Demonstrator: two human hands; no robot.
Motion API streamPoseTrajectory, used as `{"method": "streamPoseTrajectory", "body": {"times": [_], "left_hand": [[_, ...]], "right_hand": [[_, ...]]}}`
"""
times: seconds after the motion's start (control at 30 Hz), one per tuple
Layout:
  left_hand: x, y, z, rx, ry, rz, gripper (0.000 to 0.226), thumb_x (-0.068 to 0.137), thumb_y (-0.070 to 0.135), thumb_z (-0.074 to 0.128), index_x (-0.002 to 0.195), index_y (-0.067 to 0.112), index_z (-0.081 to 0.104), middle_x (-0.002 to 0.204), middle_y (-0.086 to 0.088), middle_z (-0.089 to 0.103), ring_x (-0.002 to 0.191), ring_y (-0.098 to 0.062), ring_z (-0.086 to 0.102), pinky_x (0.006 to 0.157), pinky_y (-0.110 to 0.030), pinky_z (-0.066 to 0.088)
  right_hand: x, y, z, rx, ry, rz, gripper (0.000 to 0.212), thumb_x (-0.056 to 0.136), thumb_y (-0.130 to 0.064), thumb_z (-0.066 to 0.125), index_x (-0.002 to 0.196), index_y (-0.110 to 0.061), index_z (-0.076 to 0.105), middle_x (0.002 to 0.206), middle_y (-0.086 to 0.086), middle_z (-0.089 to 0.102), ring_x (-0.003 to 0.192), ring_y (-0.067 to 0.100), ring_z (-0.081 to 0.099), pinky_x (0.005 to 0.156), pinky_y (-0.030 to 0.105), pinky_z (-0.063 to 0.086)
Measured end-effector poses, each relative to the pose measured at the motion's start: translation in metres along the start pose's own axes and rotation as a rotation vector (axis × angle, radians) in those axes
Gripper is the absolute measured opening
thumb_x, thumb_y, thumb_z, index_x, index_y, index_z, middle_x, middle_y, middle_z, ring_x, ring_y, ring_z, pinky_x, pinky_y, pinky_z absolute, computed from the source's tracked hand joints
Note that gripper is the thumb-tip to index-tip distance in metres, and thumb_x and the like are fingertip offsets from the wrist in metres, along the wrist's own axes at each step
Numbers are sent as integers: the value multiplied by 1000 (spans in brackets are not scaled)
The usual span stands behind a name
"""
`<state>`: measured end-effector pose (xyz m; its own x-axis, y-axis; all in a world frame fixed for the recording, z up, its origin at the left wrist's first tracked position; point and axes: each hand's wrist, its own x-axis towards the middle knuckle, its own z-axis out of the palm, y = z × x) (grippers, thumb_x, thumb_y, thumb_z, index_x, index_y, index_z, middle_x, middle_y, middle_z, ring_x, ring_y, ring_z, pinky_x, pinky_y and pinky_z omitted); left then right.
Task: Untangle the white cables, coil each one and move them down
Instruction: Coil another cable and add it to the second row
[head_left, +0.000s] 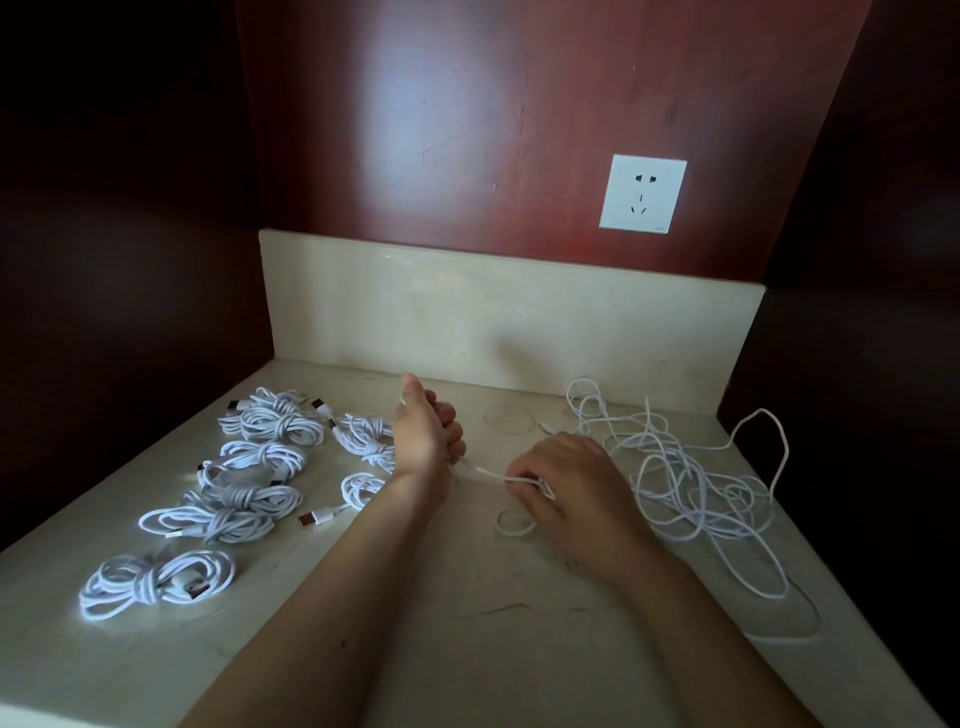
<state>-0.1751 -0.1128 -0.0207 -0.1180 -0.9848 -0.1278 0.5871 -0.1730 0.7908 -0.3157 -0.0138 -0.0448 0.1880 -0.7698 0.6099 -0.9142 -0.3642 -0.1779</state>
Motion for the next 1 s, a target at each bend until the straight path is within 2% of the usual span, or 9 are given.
{"method": "streamPoseTrajectory", "body": {"times": [0.13, 0.2, 0.27, 0.4, 0.53, 0.63, 0.73, 0.87, 1.0], "left_hand": [[-4, -4, 3, 253, -75, 81, 40, 105, 44, 25, 72, 23, 26, 49, 7, 25, 32, -6, 17, 39, -13, 14], [-8, -6, 5, 430, -155, 97, 40, 105, 44, 26, 73, 20, 32, 57, 1, 35, 34, -7, 23, 40, -15, 18], [-15, -8, 6, 597, -279, 88, 41, 105, 43, 27, 78, 16, 41, 65, -3, 46, 37, -8, 32, 39, -17, 23], [-28, -11, 9, 881, -508, 55, 60, 104, 50, 22, 61, 16, 47, 49, 0, 44, 40, -12, 35, 42, -23, 25], [-33, -7, 9, 830, -614, -184, 66, 98, 65, 16, 63, 18, 46, 54, -1, 45, 43, -11, 34, 41, -22, 23], [-33, -7, 8, 873, -736, -282, 71, 93, 72, 13, 62, 19, 48, 55, 0, 43, 44, -12, 33, 42, -21, 22], [-35, -6, 5, 911, -841, -318, 63, 93, 71, 23, 68, 20, 49, 53, 2, 37, 44, -10, 32, 41, -21, 22], [-37, -5, 4, 947, -912, -244, 45, 100, 54, 36, 71, 21, 48, 50, 6, 32, 43, -7, 30, 45, -23, 21], [-32, -1, 6, 864, -784, 14, 47, 104, 44, 32, 72, 16, 51, 47, 3, 35, 42, -10, 33, 44, -23, 28]], "right_hand": [[0, -11, 0, 219, 51, 78, 17, 90, -39, 53, 86, -26, 63, 84, -17, 59, 84, 5, 54, 79, 31, 44], [-1, -12, -2, 339, 69, 178, 16, 88, -42, 54, 88, -29, 64, 87, -16, 63, 86, 5, 59, 80, 32, 48], [-2, -13, -4, 421, 60, 229, 8, 89, -36, 59, 88, -31, 65, 84, -17, 65, 83, 6, 63, 77, 33, 51], [-1, -15, -6, 546, 114, 254, 12, 87, -17, 72, 82, -27, 68, 73, -11, 66, 63, 9, 64, 63, 34, 52], [0, -7, -6, 562, 230, 398, 17, 76, -22, 82, 77, -27, 66, 62, -5, 65, 56, 10, 58, 57, 35, 47], [0, -3, -4, 564, 264, 412, 14, 84, -20, 75, 83, -32, 66, 65, -4, 64, 62, 14, 62, 62, 42, 52], [0, 1, -1, 603, 264, 390, 15, 89, -15, 66, 87, -30, 63, 74, -7, 62, 67, 11, 61, 65, 40, 51], [-1, 4, 1, 666, 221, 366, 11, 90, -14, 58, 90, -26, 59, 77, -9, 62, 68, 12, 61, 65, 34, 48], [-3, 8, 1, 564, 270, 385, 9, 91, -26, 51, 98, -27, 58, 79, -10, 60, 76, 13, 60, 71, 37, 48]]}}
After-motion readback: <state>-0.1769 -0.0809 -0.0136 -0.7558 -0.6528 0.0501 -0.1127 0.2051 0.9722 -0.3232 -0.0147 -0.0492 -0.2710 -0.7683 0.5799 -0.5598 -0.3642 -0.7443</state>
